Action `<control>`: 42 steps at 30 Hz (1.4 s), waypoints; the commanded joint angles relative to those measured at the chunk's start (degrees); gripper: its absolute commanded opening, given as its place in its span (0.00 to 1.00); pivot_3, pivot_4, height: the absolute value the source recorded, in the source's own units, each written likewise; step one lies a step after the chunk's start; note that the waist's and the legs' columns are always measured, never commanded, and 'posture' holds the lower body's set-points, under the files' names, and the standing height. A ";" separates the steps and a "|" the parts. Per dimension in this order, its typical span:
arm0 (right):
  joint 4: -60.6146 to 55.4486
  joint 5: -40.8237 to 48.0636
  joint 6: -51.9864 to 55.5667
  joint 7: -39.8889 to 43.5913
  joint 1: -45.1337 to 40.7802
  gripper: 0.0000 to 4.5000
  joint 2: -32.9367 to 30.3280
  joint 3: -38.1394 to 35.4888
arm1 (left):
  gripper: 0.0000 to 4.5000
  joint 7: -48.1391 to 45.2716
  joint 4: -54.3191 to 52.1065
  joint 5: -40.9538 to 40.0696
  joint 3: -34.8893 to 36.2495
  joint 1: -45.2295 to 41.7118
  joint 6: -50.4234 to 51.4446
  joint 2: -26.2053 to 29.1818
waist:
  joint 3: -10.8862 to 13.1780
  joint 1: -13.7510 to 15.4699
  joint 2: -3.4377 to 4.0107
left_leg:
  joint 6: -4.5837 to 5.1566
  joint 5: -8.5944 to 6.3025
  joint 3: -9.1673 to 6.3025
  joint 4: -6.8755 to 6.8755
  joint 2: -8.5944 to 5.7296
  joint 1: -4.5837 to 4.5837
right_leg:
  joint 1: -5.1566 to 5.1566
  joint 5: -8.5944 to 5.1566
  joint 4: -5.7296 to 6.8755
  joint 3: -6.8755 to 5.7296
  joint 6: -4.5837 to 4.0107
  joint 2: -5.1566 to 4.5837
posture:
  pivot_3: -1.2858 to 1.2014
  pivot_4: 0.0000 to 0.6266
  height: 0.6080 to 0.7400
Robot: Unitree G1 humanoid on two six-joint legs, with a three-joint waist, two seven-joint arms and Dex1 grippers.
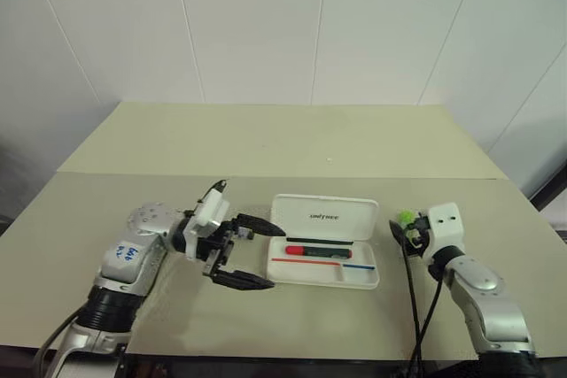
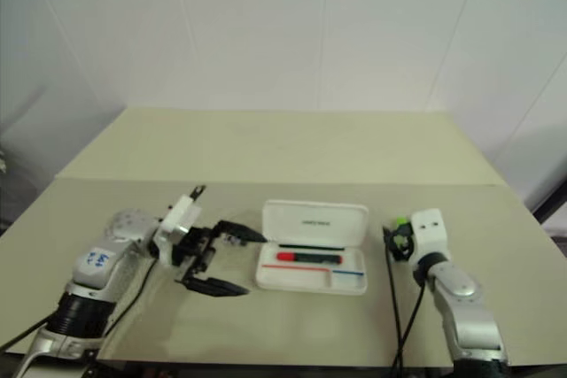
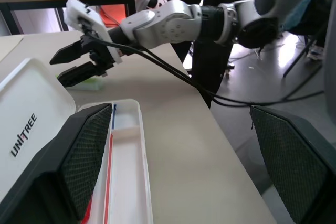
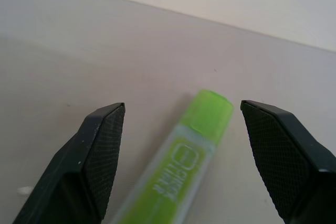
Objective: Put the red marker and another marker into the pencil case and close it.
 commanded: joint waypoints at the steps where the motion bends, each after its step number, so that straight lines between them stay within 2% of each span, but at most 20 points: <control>1: 1.52 -1.25 0.86 -2.41 -1.70 1.00 0.48 -0.24 | 1.00 -2.18 0.19 -3.50 3.40 0.85 -0.83 1.96 | 0.00 0.05 0.00 | 0.00 0.00 -0.01 0.01 0.00 0.00 | 0.00 0.00 0.00 0.00 0.00 0.00 | 0.52 0.24 1.00; 9: -0.76 -0.06 7.36 -3.72 -3.00 1.00 1.39 -0.20 | 1.00 -2.69 1.42 -6.00 7.42 3.81 -3.10 5.26 | -0.01 -0.04 -0.02 | 0.01 0.00 -0.01 0.03 0.00 0.03 | 0.02 0.00 0.03 0.00 0.00 0.00 | 0.52 0.24 1.00; 12: -4.01 0.57 12.78 -5.17 -3.73 1.00 2.23 -0.35 | 1.00 -2.17 1.26 -6.15 8.11 5.01 -3.83 6.00 | -0.01 -0.04 -0.01 | 0.00 0.00 -0.02 0.00 0.04 0.04 | 0.00 -0.01 0.05 -0.01 -0.02 0.01 | 0.52 0.24 1.00; 19: -8.58 0.74 25.73 -9.34 -6.82 1.00 5.23 0.10 | 1.00 -0.84 0.17 -6.62 8.09 5.47 -4.04 5.52 | -0.01 -0.36 -0.01 | 0.00 0.00 -0.02 -0.04 0.05 0.04 | -0.05 -0.05 0.11 -0.03 -0.09 0.02 | 0.52 0.24 1.00; 25: -6.98 -0.26 28.54 -12.95 -10.03 1.00 8.28 -0.47 | 1.00 -0.46 0.66 -6.42 7.66 4.64 -4.74 5.16 | -0.02 -1.43 -0.02 | 0.00 0.00 -0.02 -0.07 0.06 0.06 | -0.06 -0.05 0.14 -0.03 -0.10 0.02 | 0.52 0.24 1.00; 26: -6.74 -0.56 28.95 -13.62 -10.27 0.91 8.56 -0.52 | 1.00 -0.41 0.61 -6.45 7.63 4.56 -4.71 5.13 | -0.02 -1.50 -0.02 | 0.00 0.00 -0.01 -0.08 0.06 0.06 | -0.06 -0.05 0.15 -0.03 -0.10 0.02 | 0.52 0.24 1.00; 29: -6.25 -1.15 30.05 -14.67 -10.69 0.74 8.89 -0.56 | 1.00 -0.28 0.47 -6.51 7.61 4.41 -4.60 5.05 | -0.02 -1.48 -0.02 | 0.00 0.00 -0.02 -0.10 0.06 0.07 | -0.07 -0.06 0.16 -0.03 -0.10 0.02 | 0.52 0.24 1.00; 33: -5.37 -1.97 29.63 -14.41 -10.91 0.42 8.05 0.28 | 1.00 -0.34 0.30 -6.83 7.68 4.21 -4.37 4.91 | -0.03 -1.35 -0.04 | 0.00 0.00 -0.02 -0.09 0.05 0.07 | -0.07 -0.06 0.16 -0.03 -0.10 0.01 | 0.52 0.24 1.00; 42: -6.40 -1.35 26.23 -10.63 -11.80 0.42 3.56 0.50 | 1.00 -0.69 0.73 -7.57 8.25 4.43 -4.14 5.12 | -0.01 -1.25 -0.01 | 0.00 0.00 -0.02 -0.11 0.03 0.06 | -0.07 -0.06 0.11 -0.02 -0.11 -0.01 | 0.52 0.24 1.00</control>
